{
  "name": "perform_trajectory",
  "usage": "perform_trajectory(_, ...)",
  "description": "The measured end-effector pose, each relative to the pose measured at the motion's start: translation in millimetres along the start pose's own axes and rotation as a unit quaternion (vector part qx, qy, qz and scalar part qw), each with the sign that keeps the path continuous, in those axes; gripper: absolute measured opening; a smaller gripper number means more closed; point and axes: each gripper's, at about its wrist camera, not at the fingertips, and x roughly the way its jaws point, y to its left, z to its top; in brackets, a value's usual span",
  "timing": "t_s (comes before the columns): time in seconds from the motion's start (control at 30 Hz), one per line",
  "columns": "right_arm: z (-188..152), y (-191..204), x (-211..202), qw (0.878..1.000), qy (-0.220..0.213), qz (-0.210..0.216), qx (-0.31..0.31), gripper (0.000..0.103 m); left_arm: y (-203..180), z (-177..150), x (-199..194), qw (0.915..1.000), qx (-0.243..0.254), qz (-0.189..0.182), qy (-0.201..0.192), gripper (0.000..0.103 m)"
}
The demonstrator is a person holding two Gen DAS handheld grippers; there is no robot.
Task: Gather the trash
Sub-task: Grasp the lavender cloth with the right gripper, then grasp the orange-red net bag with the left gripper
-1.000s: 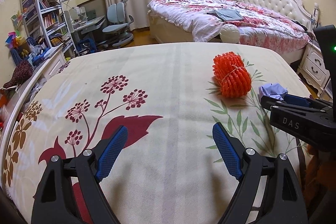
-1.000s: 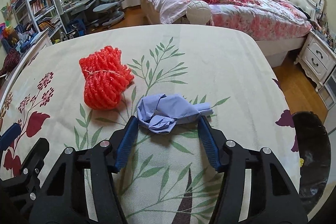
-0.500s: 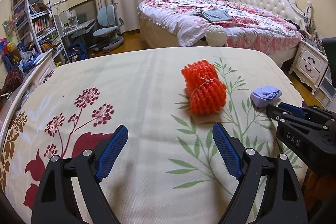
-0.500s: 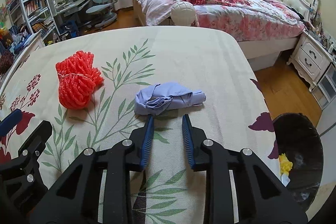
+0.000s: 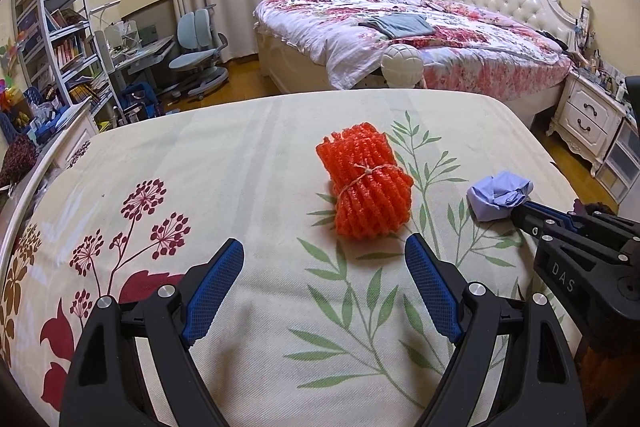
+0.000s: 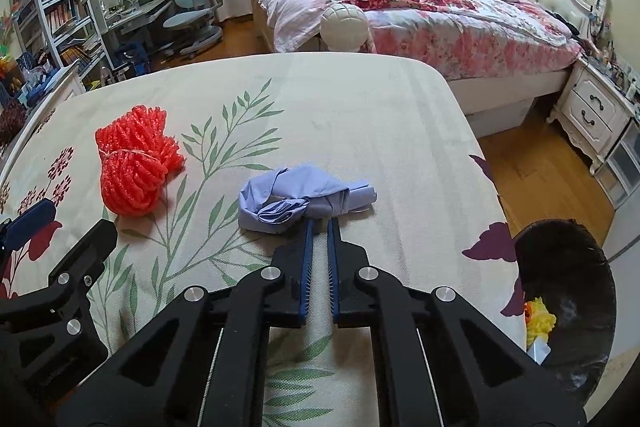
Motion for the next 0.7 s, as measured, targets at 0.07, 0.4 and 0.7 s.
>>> perform_trajectory(0.07,0.5,-0.9,0.3,1.000,0.000,0.002,0.002,0.006,-2.7,0.1,0.5,1.0000,0.004,-0.001,0.000,0.083)
perform_trajectory(0.4,2.7,-4.0,1.5,1.000,0.000,0.004,0.007,0.004,-7.9,2.0,1.6,1.0000,0.007,-0.002,-0.001,0.083)
perform_trajectory(0.7,3.5,-10.1,3.3,1.000,0.001,0.000,0.013,0.003,-14.1,6.7,5.6,0.9999,0.012,-0.008,0.001,0.083)
